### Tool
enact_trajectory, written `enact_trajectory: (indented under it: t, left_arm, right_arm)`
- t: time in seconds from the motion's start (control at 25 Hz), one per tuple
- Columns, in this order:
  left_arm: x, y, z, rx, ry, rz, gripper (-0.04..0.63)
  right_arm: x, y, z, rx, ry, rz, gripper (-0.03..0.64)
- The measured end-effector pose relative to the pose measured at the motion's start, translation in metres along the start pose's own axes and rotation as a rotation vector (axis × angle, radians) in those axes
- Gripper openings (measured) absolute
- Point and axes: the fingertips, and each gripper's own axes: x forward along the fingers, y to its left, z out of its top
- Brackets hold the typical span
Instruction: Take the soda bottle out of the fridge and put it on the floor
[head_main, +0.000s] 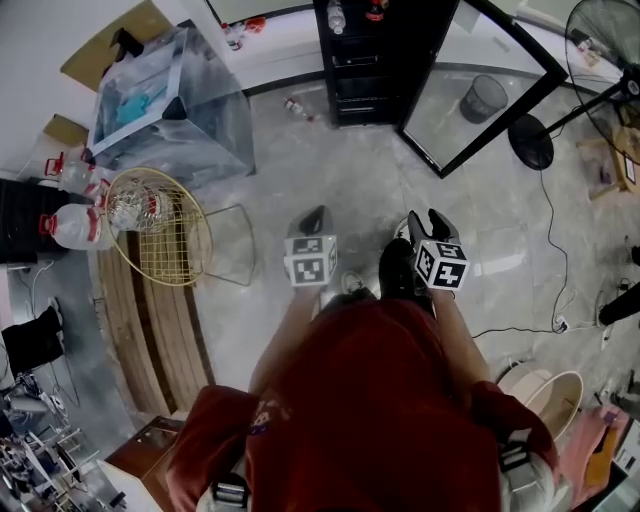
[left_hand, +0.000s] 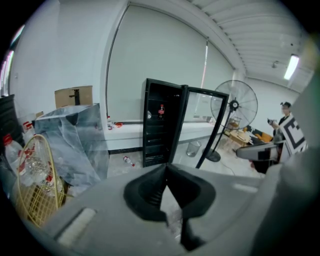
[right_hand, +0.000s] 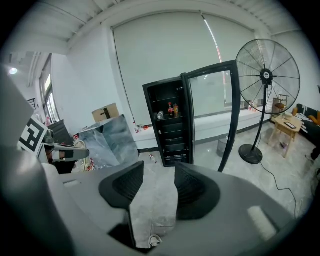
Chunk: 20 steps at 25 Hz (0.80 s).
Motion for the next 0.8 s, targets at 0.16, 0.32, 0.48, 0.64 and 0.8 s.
enact_trajectory:
  t: [0.16, 0.32, 0.48, 0.64, 0.8]
  left_arm:
    - [0.005, 0.005, 0.004, -0.005, -0.002, -0.006, 0.000]
    - [0.015, 0.008, 0.013, -0.008, -0.007, -0.006, 0.000]
    - [0.030, 0.007, 0.021, -0.003, -0.005, -0.008, 0.000]
    - [0.048, 0.009, 0.034, 0.004, -0.001, -0.006, 0.000]
    - [0.073, 0.009, 0.047, 0.011, 0.013, -0.004, 0.000]
  right_arm:
    - [0.003, 0.000, 0.003, -0.007, -0.005, -0.014, 0.178]
    - [0.013, -0.006, 0.011, -0.007, -0.009, -0.011, 0.178]
    - [0.027, -0.017, 0.019, -0.008, -0.014, -0.016, 0.178]
    - [0.045, -0.025, 0.030, -0.003, -0.012, -0.009, 0.178]
    - [0.066, -0.036, 0.045, 0.002, -0.003, -0.001, 0.178]
